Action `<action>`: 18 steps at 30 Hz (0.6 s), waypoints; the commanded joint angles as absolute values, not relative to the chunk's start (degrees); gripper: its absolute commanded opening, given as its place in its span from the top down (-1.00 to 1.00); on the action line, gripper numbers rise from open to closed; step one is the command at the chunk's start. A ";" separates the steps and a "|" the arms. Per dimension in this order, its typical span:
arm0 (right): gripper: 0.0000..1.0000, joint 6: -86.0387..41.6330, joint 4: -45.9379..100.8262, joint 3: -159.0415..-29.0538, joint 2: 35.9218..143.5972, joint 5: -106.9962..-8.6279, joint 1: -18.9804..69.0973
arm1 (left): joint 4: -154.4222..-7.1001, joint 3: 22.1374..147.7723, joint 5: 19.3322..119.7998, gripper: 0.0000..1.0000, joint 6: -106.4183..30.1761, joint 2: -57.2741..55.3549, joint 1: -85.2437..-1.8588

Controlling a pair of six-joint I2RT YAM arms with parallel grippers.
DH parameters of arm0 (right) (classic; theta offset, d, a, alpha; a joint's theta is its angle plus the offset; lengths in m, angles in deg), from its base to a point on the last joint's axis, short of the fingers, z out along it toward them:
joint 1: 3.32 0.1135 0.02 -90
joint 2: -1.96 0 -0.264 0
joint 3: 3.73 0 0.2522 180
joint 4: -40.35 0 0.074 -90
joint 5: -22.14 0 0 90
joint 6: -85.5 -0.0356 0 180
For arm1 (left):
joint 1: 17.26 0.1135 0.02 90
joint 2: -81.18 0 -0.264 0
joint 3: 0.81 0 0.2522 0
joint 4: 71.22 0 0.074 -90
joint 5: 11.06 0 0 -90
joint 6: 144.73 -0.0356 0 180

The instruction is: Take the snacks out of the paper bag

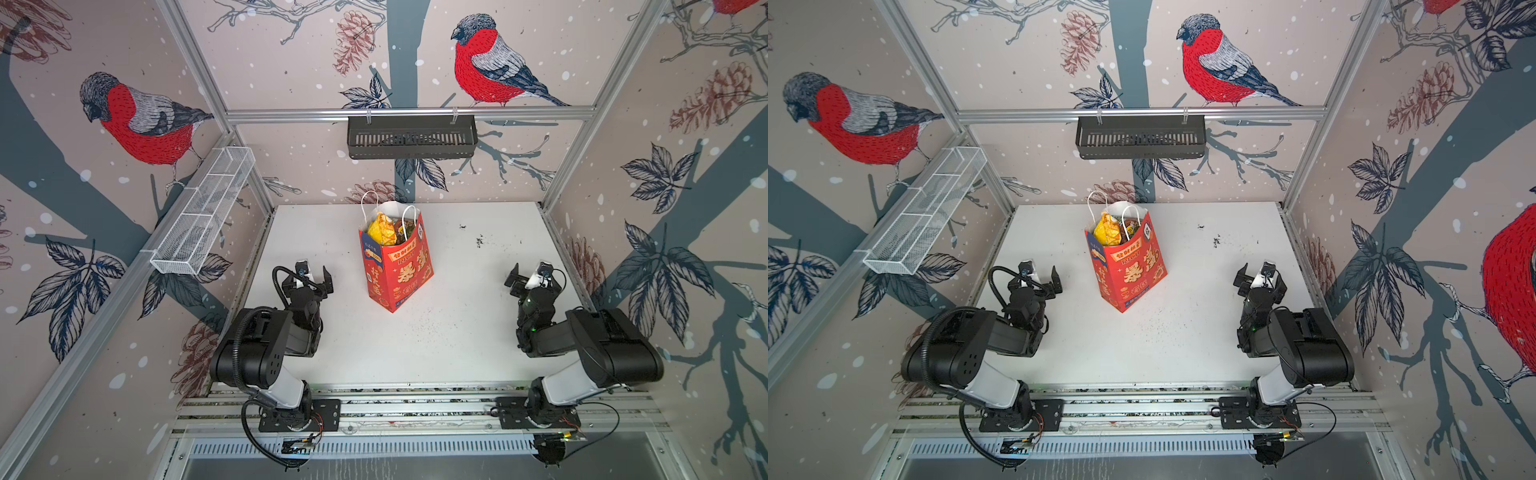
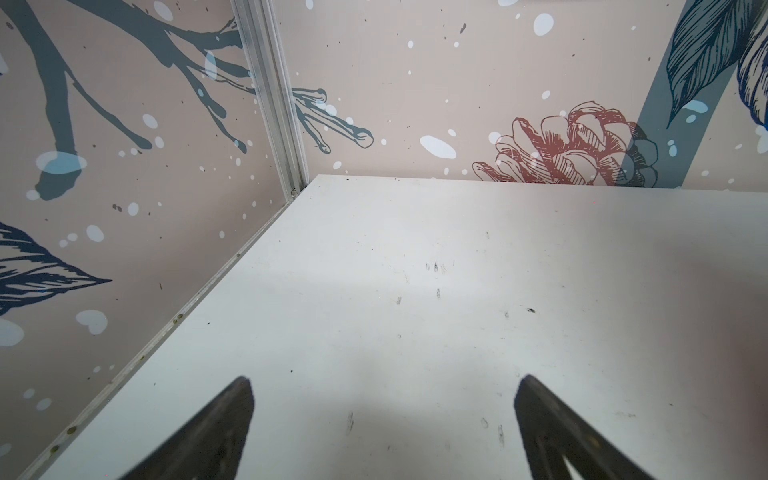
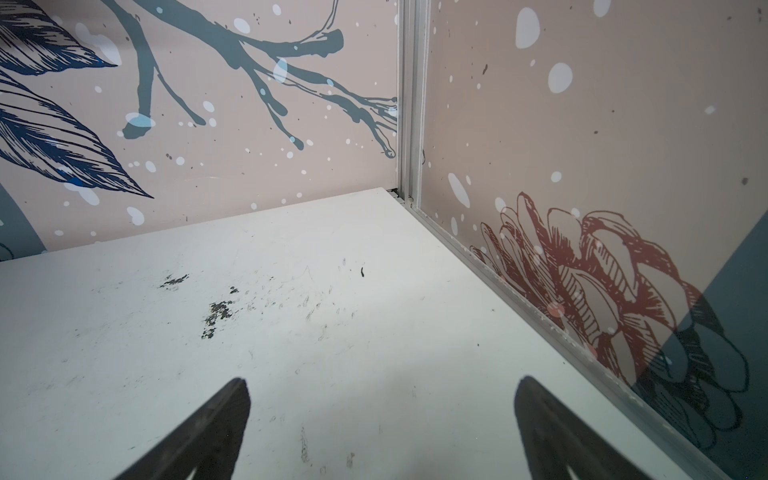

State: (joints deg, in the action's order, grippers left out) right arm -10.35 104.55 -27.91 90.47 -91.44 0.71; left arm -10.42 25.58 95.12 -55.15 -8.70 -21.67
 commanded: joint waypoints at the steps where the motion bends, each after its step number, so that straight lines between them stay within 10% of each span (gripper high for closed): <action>1: -1.00 -10.59 104.72 -28.22 90.35 -90.86 0.63 | -8.84 26.11 93.59 -0.96 -54.90 -8.38 -21.22; 18: -1.00 -10.56 104.82 -28.13 90.23 -90.92 0.63 | -8.46 25.33 93.73 -0.96 -55.69 -7.06 -21.36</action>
